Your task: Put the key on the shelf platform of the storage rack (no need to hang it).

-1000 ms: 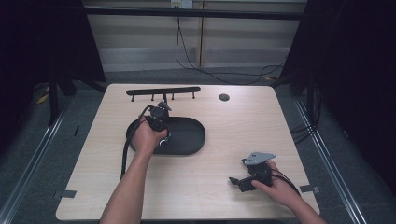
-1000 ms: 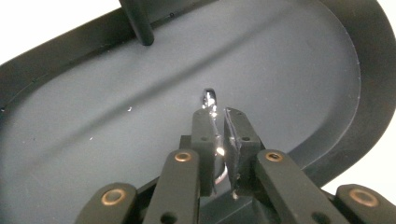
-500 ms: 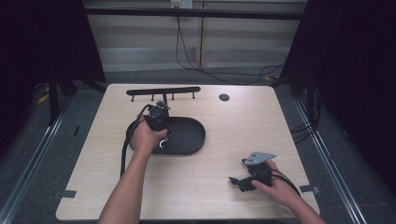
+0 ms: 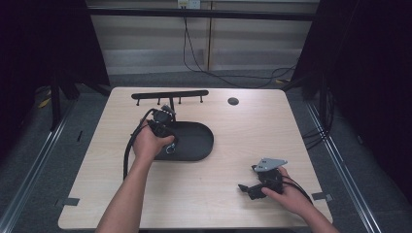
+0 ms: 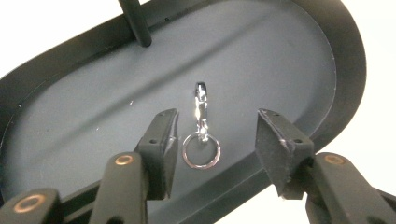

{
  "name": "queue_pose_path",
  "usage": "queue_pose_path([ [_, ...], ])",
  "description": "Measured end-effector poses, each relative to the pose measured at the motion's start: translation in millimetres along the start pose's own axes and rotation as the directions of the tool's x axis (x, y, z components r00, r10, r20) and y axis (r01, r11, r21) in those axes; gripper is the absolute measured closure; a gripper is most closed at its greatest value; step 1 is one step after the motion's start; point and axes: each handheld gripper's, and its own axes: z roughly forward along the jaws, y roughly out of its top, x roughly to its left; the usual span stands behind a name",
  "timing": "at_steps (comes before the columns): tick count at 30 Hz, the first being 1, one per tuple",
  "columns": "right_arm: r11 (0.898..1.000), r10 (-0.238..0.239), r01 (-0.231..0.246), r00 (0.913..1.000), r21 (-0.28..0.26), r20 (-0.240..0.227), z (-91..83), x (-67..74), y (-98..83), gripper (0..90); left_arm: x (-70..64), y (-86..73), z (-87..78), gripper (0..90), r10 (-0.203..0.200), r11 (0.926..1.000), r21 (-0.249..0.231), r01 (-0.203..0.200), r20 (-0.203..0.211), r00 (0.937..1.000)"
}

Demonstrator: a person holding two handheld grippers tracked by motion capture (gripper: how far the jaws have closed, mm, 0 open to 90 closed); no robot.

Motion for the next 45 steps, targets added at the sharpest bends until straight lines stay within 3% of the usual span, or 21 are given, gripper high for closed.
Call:
queue_pose_path([
  [13,1.000,-0.002,0.002,1.0000,0.001,-0.001,-0.1,-0.1,0.0,9.6,-4.7,-5.4,-6.3,36.3,0.026,0.9996,-0.012,-0.026,0.020,0.9995],
  [24,1.000,-0.002,0.002,1.0000,0.001,-0.001,-0.1,-0.2,0.0,9.6,-0.7,-16.6,-12.7,26.5,0.049,0.9981,-0.038,-0.047,0.039,0.9980],
  [45,1.000,-0.002,0.002,1.0000,0.001,-0.001,-0.1,-0.2,-0.1,9.6,4.1,-36.2,-24.5,22.3,0.061,0.9945,-0.089,-0.056,0.047,0.9970],
])
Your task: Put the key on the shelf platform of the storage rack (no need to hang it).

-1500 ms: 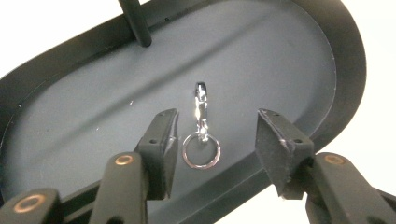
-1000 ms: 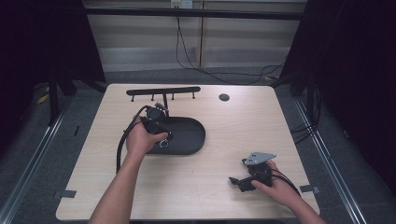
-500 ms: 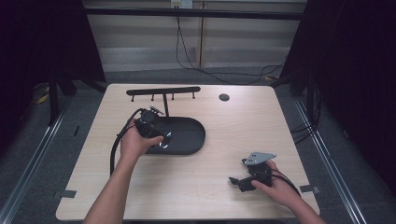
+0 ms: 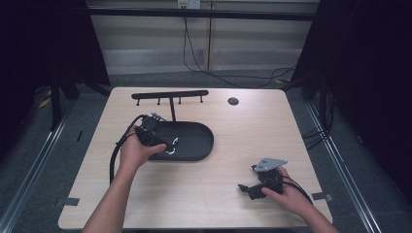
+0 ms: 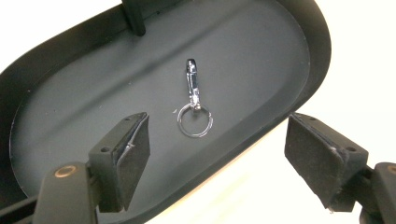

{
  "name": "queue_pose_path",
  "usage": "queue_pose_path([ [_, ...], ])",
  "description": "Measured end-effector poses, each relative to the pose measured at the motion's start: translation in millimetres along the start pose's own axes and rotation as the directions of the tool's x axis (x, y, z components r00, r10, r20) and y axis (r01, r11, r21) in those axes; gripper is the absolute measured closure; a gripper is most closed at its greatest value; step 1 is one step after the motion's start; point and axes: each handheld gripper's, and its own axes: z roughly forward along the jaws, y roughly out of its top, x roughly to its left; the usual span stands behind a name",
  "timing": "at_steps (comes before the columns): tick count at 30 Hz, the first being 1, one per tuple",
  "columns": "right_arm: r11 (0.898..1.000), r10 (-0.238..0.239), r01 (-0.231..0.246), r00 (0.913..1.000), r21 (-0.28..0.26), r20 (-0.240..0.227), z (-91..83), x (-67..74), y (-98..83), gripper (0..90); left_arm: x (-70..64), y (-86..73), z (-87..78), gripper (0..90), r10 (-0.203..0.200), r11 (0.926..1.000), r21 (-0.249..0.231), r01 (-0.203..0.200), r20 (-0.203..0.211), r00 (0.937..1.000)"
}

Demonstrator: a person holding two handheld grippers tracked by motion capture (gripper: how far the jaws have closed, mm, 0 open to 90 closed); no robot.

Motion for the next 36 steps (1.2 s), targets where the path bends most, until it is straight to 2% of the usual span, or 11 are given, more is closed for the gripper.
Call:
queue_pose_path([
  [1,1.000,0.000,0.000,1.0000,0.000,0.000,0.0,0.0,0.0,9.6,0.4,-0.8,-0.8,22.3,0.010,0.9999,0.004,-0.010,0.000,1.0000],
  [2,1.000,0.000,0.000,1.0000,0.000,0.000,0.0,0.0,0.0,9.6,-0.5,-1.5,-0.9,22.2,-0.003,1.0000,0.003,0.003,0.004,1.0000],
  [6,1.000,0.000,0.000,1.0000,0.000,0.000,0.0,0.0,0.0,9.6,-0.4,-3.9,-2.7,21.4,0.016,0.9999,0.001,-0.016,0.007,0.9999],
  [12,1.000,0.000,0.000,1.0000,0.000,0.000,0.0,0.0,0.0,9.6,-1.3,-9.7,-2.8,20.3,0.009,1.0000,-0.001,-0.009,0.015,0.9998],
  [13,1.000,0.000,0.000,1.0000,0.000,0.000,0.0,0.0,0.0,9.6,-0.7,-10.8,-3.2,20.1,0.019,0.9998,-0.001,-0.019,0.016,0.9997],
  [18,1.000,0.000,0.000,1.0000,0.000,0.000,0.0,0.0,0.0,9.6,-1.0,-15.0,-5.3,19.2,0.006,0.9999,-0.009,-0.006,0.017,0.9998],
  [21,1.000,0.000,0.000,1.0000,0.000,0.000,0.0,0.0,0.0,9.6,0.6,-17.1,-8.6,18.3,0.025,0.9997,-0.006,-0.025,0.019,0.9995],
  [22,1.000,0.000,0.000,1.0000,0.000,0.000,0.0,0.0,0.0,9.6,0.1,-18.1,-9.1,18.2,0.014,0.9999,-0.008,-0.014,0.022,0.9996],
  [33,1.000,0.000,0.000,1.0000,0.000,0.000,0.0,0.0,0.0,9.6,0.2,-31.0,-9.9,15.7,0.047,0.9989,-0.011,-0.046,0.045,0.9979],
  [36,1.000,0.000,0.000,1.0000,0.000,0.000,0.0,0.1,0.0,9.6,0.5,-33.5,-10.3,15.7,0.040,0.9992,-0.008,-0.039,0.053,0.9978],
])
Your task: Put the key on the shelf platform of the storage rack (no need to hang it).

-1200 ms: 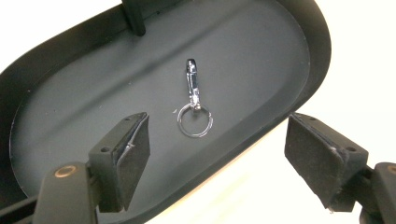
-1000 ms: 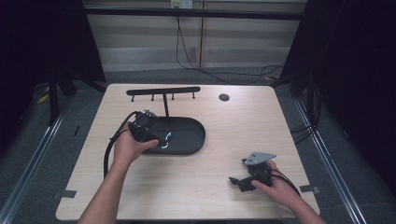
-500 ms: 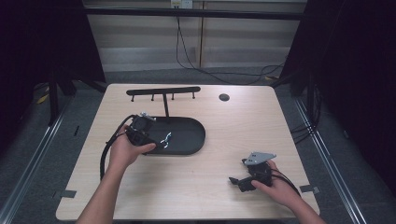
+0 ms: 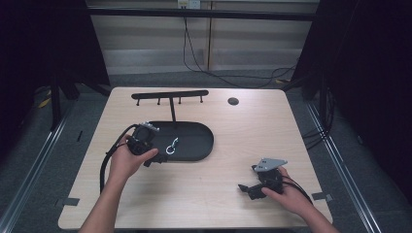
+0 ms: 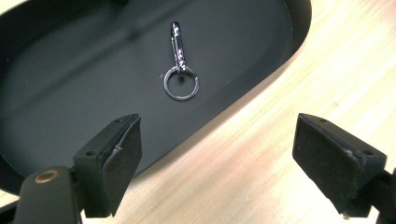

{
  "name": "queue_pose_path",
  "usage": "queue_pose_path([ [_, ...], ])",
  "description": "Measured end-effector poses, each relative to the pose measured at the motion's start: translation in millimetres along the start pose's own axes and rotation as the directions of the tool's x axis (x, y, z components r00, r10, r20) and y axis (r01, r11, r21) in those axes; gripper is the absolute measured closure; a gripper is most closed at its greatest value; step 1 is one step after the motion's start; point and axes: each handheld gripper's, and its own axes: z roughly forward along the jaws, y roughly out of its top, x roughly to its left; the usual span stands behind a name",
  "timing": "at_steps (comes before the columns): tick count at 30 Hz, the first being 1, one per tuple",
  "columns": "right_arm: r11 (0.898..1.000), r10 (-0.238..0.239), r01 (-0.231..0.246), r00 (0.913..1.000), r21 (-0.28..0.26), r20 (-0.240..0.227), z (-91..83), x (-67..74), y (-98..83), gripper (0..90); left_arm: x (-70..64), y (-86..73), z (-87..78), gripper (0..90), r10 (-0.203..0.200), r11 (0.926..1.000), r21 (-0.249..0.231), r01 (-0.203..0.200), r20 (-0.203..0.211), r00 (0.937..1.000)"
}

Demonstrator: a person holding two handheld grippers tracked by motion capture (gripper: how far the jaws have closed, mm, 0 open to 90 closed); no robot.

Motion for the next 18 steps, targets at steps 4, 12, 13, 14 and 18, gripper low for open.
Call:
queue_pose_path([
  [4,1.000,0.000,0.000,1.0000,0.000,0.000,0.0,0.0,0.0,9.6,-0.4,-3.0,-0.8,15.7,-0.007,1.0000,-0.005,0.007,0.007,0.9999],
  [12,1.000,0.000,0.000,1.0000,0.000,0.000,0.0,0.0,0.0,9.6,-0.9,-9.9,-1.5,16.6,0.005,1.0000,0.008,-0.005,0.009,0.9999],
  [13,1.000,0.000,0.000,1.0000,0.000,0.000,0.0,0.0,0.0,9.6,-1.3,-11.4,-0.9,16.7,-0.002,1.0000,0.007,0.002,0.010,1.0000],
  [14,1.000,0.000,0.000,1.0000,0.000,0.000,0.0,0.0,0.0,9.6,-0.5,-12.2,-0.9,16.7,0.010,0.9999,0.010,-0.010,0.006,0.9999],
  [18,1.000,0.000,0.000,1.0000,0.000,0.000,0.0,0.0,0.0,9.6,-0.3,-16.9,0.2,16.8,0.007,0.9999,0.015,-0.007,0.009,0.9999],
])
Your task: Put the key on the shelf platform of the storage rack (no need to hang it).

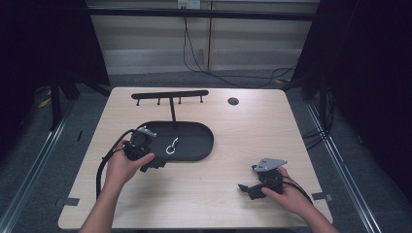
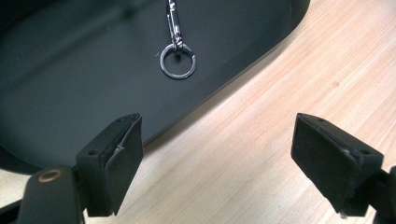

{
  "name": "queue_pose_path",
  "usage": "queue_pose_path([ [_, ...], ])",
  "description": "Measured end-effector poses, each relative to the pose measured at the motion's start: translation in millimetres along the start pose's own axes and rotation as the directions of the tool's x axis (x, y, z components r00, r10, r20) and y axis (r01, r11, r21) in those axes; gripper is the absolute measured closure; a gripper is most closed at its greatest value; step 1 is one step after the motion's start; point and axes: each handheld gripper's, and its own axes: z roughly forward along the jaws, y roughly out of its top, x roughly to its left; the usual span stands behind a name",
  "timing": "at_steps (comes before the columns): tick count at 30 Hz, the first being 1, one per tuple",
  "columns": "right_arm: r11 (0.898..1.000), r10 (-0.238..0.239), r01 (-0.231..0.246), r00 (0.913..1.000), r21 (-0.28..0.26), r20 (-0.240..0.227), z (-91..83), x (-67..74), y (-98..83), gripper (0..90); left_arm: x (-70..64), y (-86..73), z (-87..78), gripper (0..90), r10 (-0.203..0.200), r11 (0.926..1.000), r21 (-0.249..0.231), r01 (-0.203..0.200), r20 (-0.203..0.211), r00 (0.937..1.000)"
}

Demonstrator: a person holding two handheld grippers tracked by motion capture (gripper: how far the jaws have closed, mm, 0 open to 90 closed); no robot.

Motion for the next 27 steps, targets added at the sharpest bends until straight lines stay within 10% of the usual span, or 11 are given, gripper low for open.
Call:
queue_pose_path([
  [27,1.000,0.000,0.000,1.0000,0.000,0.000,0.0,0.0,0.0,9.6,5.1,-39.9,12.0,17.0,0.013,0.9996,0.025,-0.013,0.011,0.9999],
])
